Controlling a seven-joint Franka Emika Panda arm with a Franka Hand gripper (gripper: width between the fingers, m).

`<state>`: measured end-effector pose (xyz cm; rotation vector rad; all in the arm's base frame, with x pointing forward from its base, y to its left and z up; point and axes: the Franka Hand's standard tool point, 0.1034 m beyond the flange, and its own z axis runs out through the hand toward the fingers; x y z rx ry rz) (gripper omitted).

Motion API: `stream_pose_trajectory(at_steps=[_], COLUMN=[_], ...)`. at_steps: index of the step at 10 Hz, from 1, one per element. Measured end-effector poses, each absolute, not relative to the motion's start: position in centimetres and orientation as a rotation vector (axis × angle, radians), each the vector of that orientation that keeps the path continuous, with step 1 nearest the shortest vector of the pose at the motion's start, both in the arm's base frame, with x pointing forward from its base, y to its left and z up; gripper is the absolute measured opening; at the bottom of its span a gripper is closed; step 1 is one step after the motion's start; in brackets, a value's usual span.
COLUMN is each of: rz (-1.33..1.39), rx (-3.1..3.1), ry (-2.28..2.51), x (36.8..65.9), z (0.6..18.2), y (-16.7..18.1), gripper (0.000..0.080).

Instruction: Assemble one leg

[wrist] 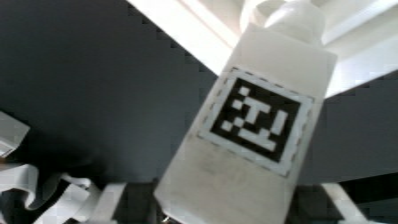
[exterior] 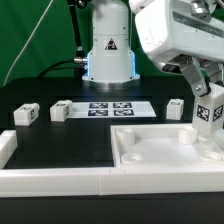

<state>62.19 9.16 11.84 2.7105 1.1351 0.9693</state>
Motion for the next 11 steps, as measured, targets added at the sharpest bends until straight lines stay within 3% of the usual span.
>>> stream_pose_trajectory(at_steps=[11], rz=[1.004], rx=[2.727], ry=[1.105], x=[63.0], z=[9.6], y=[9.7], gripper=[0.033])
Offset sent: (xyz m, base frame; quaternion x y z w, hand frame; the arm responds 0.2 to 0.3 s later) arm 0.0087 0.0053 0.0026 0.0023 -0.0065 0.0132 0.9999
